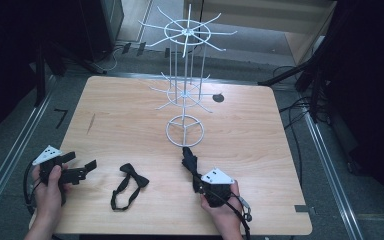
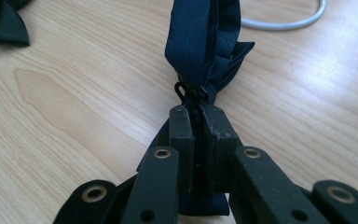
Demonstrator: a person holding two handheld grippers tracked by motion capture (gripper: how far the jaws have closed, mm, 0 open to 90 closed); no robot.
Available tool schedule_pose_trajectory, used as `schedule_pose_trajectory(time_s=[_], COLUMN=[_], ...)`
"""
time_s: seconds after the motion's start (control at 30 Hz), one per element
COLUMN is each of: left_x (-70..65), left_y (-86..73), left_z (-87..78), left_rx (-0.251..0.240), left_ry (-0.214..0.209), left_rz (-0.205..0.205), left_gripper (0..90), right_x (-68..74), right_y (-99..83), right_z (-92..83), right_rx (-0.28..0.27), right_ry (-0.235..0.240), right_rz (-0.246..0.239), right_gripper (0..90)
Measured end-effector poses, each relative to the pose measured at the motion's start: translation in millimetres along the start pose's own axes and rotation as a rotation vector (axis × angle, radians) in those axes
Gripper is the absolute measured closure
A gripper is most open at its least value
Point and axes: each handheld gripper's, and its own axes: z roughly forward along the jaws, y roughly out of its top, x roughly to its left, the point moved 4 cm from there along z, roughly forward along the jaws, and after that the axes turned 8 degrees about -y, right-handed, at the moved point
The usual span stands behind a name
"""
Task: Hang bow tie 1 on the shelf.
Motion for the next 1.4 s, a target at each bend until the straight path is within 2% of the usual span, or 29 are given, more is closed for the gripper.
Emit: schedule_pose_trajectory(time_s=[0.27, 0.97, 1.4], left_x=[0.1, 0.0, -0.3], left_y=[0.0, 0.0, -0.1], left_z=[0.0, 0.1, 0.3], left_rx=[0.001, 0.003, 0.003], left_ry=[0.001, 0.001, 0.003], left_rz=[0.001, 0.003, 0.003], left_gripper=[0.0, 0.0, 0.0], right_x=[-4.5, -24.3, -42.0], right_y=[6.8, 18.0, 31.7], right_z=[-10.2, -27.8, -43.0], right_rx=[-0.060, -0.148, -0.205], right_ry=[-0.023, -0.089, -0.121], right_rz=[0.004, 0.054, 0.093], right_gripper=[84.8, 84.7, 84.7])
